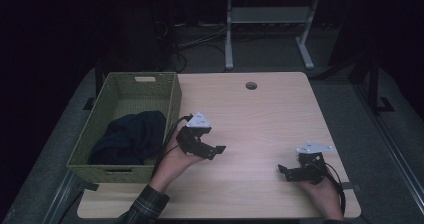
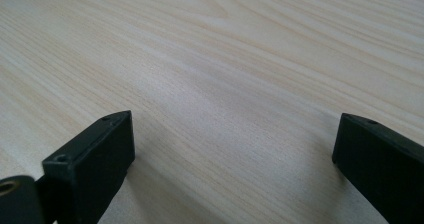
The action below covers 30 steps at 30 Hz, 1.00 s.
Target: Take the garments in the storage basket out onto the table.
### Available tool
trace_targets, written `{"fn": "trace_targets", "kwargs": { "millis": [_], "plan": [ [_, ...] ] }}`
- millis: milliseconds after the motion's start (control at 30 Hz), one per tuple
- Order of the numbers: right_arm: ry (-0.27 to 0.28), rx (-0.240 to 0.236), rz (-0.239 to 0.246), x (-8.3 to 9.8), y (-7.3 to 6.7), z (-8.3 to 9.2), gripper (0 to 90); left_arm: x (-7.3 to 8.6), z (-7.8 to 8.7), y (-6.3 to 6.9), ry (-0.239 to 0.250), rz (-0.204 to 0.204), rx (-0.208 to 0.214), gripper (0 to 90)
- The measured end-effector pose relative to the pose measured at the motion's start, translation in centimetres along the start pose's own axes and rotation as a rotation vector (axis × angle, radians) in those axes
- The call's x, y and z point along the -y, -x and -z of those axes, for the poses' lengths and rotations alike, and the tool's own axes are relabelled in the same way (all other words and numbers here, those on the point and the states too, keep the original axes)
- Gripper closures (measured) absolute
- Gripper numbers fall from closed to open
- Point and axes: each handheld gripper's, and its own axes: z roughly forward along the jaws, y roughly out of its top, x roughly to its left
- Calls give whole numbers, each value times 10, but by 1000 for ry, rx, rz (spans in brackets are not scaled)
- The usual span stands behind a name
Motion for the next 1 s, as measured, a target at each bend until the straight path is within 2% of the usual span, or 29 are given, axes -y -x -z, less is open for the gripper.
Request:
{"fn": "trace_targets", "kwargs": {
  "millis": [167,333,467,633,700,1000],
  "plan": [
    [2,1,1,0,0,0,31,-2,5,0,2,-6,44,138],
    [0,1,0,0,0,0,31,-4,8,0,9,-18,68,140],
    [1,1,0,0,0,0,31,-7,12,-1,2,-39,69,140],
    [1,0,-1,0,0,0,31,-10,19,-3,6,-43,72,142],
    [2,1,2,0,0,0,31,-11,21,-4,21,-31,78,142],
    [1,4,-2,0,0,0,30,-14,32,-9,28,-25,81,143]
  ]
}}
